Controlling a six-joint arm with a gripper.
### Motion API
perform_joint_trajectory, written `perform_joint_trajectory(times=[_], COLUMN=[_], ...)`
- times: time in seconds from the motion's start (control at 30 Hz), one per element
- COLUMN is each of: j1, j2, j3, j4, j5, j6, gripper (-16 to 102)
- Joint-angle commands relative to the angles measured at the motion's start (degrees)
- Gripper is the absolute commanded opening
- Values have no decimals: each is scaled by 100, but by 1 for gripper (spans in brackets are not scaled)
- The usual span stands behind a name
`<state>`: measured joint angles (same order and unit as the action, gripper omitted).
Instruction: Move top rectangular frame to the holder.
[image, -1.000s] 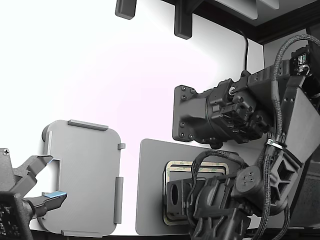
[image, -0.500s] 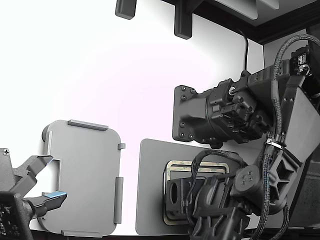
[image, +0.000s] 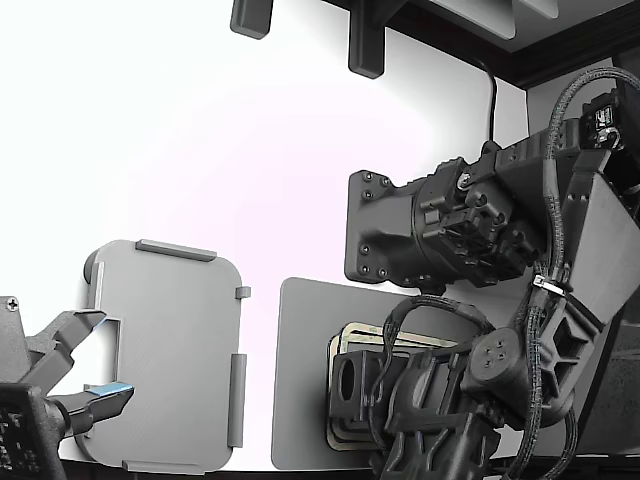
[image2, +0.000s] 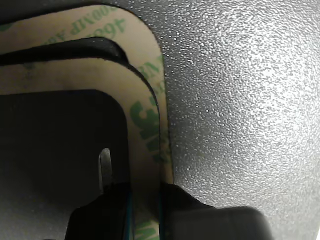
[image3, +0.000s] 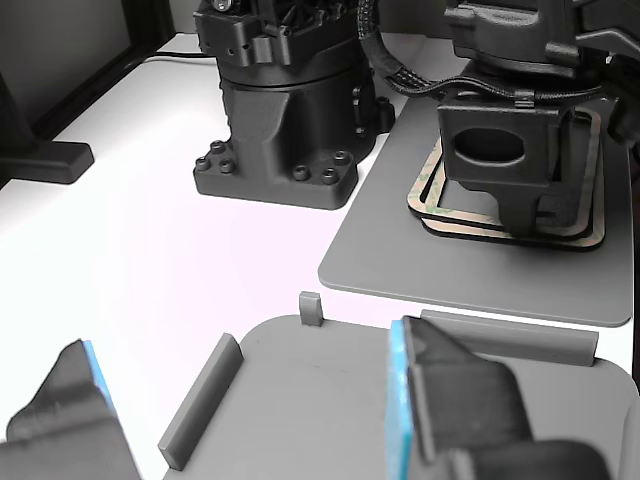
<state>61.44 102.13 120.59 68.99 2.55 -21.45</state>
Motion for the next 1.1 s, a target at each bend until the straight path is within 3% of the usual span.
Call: perform_joint_trajectory(times=[0.0, 0.4, 0.77, 1.07], j1=[-79, -193, -536, -1354], j2=[158, 158, 18, -79], j3=[-176, -1274, -3217, -3867], j4=[35, 993, 2584, 2584], j5=[0, -35, 782, 782], j6=[9, 53, 2461, 4711], gripper=[-11, -11, -11, -11])
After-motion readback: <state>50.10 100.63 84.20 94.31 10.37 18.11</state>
